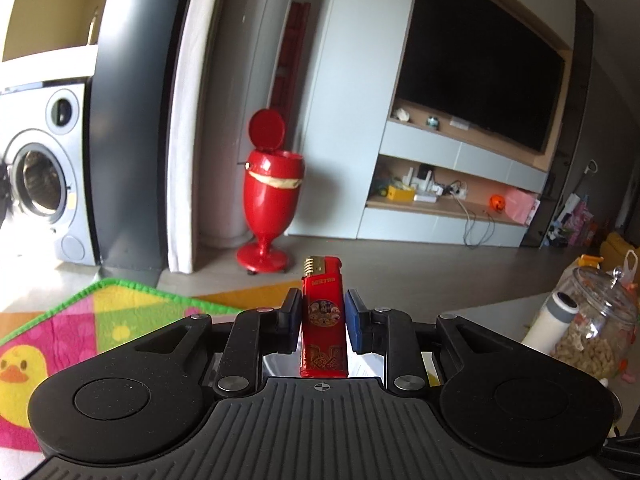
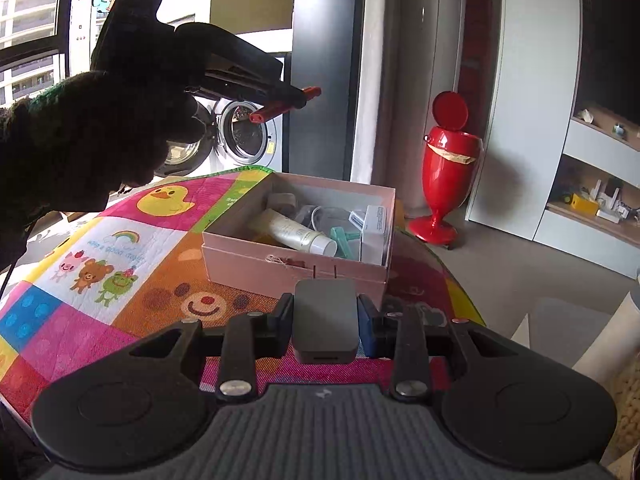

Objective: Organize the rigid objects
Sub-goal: 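Carry the lighter and plug cube into the pink box and open both grippers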

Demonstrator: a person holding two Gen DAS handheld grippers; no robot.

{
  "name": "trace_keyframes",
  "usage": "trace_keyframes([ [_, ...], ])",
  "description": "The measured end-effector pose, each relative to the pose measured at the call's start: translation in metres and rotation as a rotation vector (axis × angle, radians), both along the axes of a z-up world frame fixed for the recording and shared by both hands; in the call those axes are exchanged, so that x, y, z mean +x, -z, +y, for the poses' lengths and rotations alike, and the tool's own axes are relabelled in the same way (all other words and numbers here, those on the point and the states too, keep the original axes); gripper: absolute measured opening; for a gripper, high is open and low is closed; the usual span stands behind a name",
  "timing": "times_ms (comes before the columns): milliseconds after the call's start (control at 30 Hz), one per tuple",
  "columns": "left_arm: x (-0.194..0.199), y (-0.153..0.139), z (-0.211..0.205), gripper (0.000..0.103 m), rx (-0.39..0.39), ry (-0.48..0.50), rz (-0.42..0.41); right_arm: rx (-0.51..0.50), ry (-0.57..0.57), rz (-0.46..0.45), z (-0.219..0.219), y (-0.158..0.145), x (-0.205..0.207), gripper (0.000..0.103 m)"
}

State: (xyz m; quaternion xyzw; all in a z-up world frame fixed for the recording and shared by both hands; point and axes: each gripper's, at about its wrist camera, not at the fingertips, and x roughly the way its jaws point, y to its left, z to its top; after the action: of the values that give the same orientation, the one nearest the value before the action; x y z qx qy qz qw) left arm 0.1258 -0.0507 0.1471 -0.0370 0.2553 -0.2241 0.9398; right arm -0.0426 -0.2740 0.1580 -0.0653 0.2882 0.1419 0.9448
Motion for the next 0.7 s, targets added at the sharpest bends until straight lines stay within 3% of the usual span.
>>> trace_keyframes([
  [200,-0.007,0.043,0.016,0.027,-0.006,0.013,0.079,-0.007,0.047,0.045,-0.009,0.014,0.013,0.032],
  [333,-0.036,0.049,0.039,0.027,-0.033,0.014,0.062,0.006,0.057,0.037,-0.006,0.010,0.026,0.032],
  [567,-0.079,0.061,0.078,0.027,0.008,-0.061,0.081,0.063,0.110,-0.020,0.010,-0.022,0.081,0.032],
  [700,-0.082,0.072,0.096,0.027,0.005,-0.103,0.118,0.006,0.128,-0.090,0.035,-0.040,0.125,0.032],
])
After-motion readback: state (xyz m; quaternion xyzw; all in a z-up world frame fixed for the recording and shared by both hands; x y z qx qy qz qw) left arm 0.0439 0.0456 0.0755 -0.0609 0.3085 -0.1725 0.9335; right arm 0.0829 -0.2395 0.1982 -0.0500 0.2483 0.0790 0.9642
